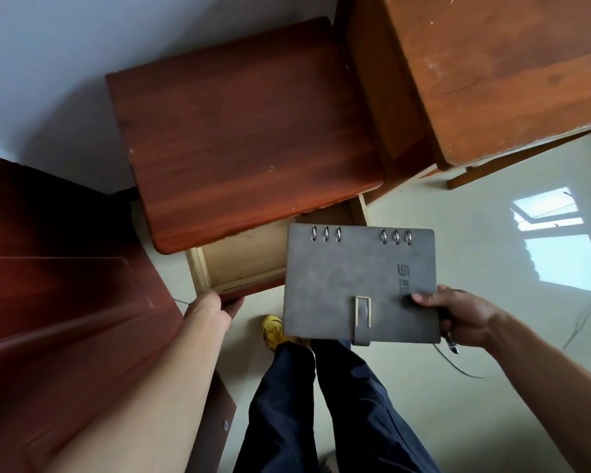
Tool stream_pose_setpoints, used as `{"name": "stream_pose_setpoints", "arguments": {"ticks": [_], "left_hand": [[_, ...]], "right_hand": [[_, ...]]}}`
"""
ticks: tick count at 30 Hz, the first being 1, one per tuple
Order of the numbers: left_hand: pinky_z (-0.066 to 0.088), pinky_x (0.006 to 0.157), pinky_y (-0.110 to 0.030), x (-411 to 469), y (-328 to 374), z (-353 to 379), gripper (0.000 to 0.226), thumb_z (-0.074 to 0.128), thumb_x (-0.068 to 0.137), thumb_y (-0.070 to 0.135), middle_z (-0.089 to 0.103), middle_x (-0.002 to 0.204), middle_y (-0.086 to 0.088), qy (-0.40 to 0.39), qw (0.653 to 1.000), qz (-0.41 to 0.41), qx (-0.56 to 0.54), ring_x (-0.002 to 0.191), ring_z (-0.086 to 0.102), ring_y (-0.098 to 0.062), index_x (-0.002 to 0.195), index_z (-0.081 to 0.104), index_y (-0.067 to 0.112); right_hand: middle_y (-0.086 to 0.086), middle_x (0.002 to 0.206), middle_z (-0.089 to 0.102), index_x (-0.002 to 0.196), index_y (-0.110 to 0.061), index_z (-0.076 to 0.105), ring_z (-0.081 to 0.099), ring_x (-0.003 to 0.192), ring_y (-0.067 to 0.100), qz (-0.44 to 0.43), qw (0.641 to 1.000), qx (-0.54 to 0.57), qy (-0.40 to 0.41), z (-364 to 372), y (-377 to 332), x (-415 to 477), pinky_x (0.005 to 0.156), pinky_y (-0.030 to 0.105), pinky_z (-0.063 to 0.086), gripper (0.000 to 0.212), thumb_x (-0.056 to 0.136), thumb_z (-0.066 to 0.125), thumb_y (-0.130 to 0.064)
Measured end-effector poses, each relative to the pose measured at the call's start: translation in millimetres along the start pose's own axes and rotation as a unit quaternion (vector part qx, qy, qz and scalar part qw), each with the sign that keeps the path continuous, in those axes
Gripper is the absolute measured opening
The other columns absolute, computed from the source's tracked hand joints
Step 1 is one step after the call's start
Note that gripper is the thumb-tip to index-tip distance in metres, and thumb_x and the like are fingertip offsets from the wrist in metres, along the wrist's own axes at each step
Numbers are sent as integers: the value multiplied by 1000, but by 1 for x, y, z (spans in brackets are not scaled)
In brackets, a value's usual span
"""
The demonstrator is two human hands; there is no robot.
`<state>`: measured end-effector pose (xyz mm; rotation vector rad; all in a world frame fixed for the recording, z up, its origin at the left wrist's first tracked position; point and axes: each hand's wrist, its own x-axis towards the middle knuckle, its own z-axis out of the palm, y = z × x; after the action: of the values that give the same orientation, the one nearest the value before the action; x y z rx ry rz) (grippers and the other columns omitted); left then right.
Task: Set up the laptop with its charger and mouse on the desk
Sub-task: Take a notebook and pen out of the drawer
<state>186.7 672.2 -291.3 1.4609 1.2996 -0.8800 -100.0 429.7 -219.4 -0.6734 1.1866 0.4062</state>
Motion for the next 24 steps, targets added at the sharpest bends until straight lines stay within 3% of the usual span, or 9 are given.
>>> {"name": "stream_pose_setpoints", "arguments": {"ticks": [3,5,7,9,11,13,16,21,24], "left_hand": [[55,48,-39,-1,0,-1,33,55,92,3,59,110,-22,6,1000,-9,9,79,63,-39,125,53,-1],[56,56,-39,-2,0,1,35,56,92,4,58,117,-23,2,1000,-13,8,84,61,-39,127,51,-1],[57,67,-41,-4,1,2,35,55,94,7,57,124,-22,-2,1000,-12,8,94,61,-37,128,50,-1],[57,71,-40,-5,1,2,34,56,94,9,58,123,-22,0,1000,-14,5,106,61,-37,127,50,-1],[59,76,-39,-5,1,2,29,57,94,9,56,115,-22,3,1000,-11,4,107,60,-38,121,51,0],[58,82,-42,-6,1,2,19,58,93,8,53,107,-22,6,1000,-16,-4,105,58,-39,111,52,4],[59,78,-44,-3,2,0,20,60,92,8,56,108,-23,-1,1000,-22,0,104,59,-40,108,51,1],[61,72,-43,2,2,-4,29,63,90,10,59,111,-23,-5,1000,-25,10,99,62,-41,115,54,-1],[60,64,-43,1,5,-1,33,60,91,7,56,116,-23,-1,1000,-23,0,102,61,-42,123,51,1]], "right_hand": [[2,77,71,82,-15,75,46,45,7,-23,1000,14,-10,20,-17,3,35,14,22,66,25,98,-39],[-1,73,70,89,-16,69,47,40,3,-50,998,36,5,43,-36,17,31,12,20,49,49,92,-35],[-3,74,70,94,-18,64,55,46,3,-56,996,55,30,70,-59,34,30,11,20,17,80,70,-24],[-3,76,71,95,-18,64,63,55,5,-62,994,83,32,93,-80,55,30,11,22,6,90,61,-20],[-1,85,71,95,-19,65,66,69,10,-79,992,94,37,116,-97,73,33,11,26,7,89,65,-24],[1,96,72,98,-18,67,67,83,15,-112,988,54,92,135,-112,89,41,16,41,23,80,76,-30],[-1,94,74,96,-18,67,73,76,18,-159,961,-58,218,152,-127,97,67,33,61,57,54,91,-47],[4,83,71,93,-14,65,72,72,21,-138,915,-228,303,132,-117,86,65,35,61,73,56,72,-76],[8,88,68,92,-10,66,67,85,26,-146,844,-320,405,99,-84,73,70,35,53,59,74,63,-66]]}}
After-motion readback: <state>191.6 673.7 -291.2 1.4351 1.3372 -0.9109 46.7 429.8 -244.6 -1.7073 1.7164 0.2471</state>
